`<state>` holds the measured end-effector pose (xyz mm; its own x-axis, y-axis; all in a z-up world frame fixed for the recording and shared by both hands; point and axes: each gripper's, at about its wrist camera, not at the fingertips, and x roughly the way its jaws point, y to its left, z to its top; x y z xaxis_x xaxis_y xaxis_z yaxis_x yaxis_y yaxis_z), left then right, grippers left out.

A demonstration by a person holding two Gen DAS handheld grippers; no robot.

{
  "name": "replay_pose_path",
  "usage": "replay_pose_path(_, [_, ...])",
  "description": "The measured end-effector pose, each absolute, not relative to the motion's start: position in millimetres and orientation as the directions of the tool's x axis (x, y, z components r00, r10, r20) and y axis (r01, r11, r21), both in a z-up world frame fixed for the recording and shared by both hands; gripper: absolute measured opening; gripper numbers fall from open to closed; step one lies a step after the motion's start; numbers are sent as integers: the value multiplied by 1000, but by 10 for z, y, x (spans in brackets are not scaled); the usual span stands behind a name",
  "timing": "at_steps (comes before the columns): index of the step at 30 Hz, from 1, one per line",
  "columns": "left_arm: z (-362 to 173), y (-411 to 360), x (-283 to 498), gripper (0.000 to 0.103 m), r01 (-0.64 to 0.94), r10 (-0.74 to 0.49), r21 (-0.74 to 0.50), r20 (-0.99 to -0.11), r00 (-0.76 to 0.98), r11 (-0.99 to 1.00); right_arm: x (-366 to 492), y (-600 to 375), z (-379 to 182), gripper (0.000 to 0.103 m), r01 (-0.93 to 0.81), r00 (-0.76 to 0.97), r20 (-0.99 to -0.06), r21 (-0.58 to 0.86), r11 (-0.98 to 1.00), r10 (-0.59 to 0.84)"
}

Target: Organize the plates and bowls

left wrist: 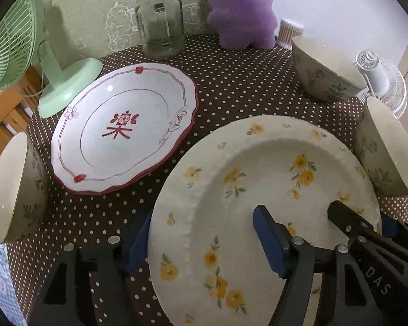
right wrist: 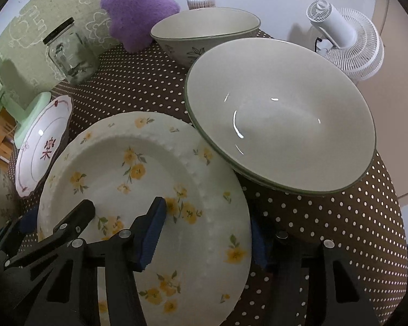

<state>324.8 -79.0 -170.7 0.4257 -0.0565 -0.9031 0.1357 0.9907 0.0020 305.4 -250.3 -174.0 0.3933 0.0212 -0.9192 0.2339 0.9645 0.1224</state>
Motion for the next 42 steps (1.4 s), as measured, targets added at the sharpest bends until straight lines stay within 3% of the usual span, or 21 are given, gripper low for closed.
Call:
replay_pose_path(18, [-1377,-558,2966,72,91,-51,-13,-901,431,996,2813,-2320,-1382,60,195,410,-912,115,974,25])
replay_pose_path(42, [-1226,155,1860,72,57,-49,-27,-904,425,998,1821,-1536,-1206,60,120,410,-911,99,988,42])
